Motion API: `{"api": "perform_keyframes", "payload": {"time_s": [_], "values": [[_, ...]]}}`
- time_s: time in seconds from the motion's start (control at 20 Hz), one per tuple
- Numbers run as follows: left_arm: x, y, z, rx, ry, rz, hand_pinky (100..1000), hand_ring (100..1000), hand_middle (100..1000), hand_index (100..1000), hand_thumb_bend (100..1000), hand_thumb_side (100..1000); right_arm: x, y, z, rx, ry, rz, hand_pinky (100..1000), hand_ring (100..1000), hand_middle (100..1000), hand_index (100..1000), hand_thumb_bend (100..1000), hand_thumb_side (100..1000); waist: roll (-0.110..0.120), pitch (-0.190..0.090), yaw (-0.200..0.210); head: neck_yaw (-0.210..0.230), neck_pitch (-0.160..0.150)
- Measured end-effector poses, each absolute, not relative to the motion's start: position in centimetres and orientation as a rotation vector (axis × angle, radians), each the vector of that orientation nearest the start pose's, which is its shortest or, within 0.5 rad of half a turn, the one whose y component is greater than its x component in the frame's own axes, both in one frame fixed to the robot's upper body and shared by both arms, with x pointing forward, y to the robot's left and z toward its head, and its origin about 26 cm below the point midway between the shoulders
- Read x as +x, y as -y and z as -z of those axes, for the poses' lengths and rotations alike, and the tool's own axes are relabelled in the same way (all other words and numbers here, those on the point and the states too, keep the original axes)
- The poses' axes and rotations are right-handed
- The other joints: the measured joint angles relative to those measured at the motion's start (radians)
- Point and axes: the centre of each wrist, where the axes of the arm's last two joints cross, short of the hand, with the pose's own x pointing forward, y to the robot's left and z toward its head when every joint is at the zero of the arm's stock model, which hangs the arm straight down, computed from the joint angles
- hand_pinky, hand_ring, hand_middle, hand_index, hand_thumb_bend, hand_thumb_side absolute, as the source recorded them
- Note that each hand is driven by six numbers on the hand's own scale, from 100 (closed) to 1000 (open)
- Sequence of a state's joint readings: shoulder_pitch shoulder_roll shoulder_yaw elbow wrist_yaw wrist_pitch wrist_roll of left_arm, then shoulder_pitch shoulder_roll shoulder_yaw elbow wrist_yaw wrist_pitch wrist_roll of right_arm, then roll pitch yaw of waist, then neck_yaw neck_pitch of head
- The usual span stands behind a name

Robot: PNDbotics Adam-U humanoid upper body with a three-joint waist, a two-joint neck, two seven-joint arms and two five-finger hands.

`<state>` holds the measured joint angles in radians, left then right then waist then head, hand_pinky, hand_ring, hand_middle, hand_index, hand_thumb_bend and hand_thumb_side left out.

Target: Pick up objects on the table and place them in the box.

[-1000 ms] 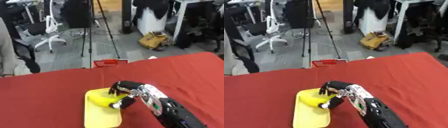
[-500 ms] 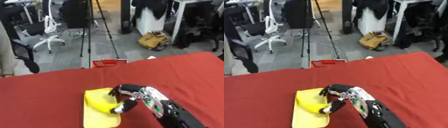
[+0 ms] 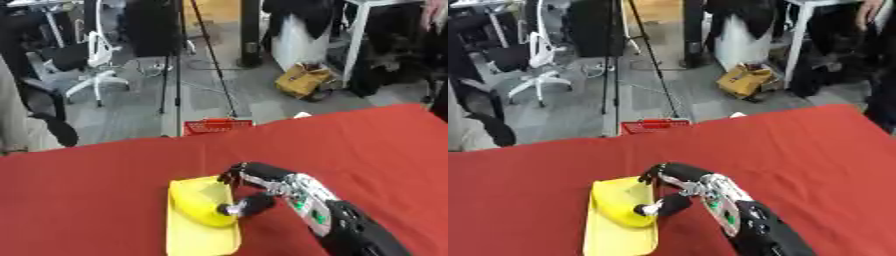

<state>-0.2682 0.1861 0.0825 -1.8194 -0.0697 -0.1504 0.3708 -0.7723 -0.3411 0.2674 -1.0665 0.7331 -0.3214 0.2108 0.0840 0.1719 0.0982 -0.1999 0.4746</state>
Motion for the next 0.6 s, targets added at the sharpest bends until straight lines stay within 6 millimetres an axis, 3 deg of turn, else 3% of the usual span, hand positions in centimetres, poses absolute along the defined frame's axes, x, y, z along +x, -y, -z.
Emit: {"api": "perform_keyframes", "payload": {"time_s": [0.05, 0.25, 0.6], "values": [[32.1, -27.0, -14.2, 0.405, 2.252, -0.197, 659, 784, 797, 850, 821, 933, 44.7, 22.4, -13.3, -0.607, 1.784, -1.472, 689, 713, 746, 879, 479, 702, 0.0, 0.0, -0.001, 0.001, 0.0], [32.1, -27.0, -14.2, 0.407, 2.251, -0.198, 658, 785, 797, 849, 823, 932, 43.7, 23.0, -16.3, -0.696, 1.904, -1.358, 691, 709, 740, 866, 445, 722, 0.0, 0.0, -0.007, 0.006, 0.0], [32.0, -27.2, -14.1, 0.415, 2.249, -0.209, 659, 792, 800, 847, 823, 932, 40.8, 27.2, -20.2, -0.891, 2.032, -1.061, 684, 692, 719, 841, 312, 780, 0.0, 0.0, -0.037, 0.025, 0.008]]}}
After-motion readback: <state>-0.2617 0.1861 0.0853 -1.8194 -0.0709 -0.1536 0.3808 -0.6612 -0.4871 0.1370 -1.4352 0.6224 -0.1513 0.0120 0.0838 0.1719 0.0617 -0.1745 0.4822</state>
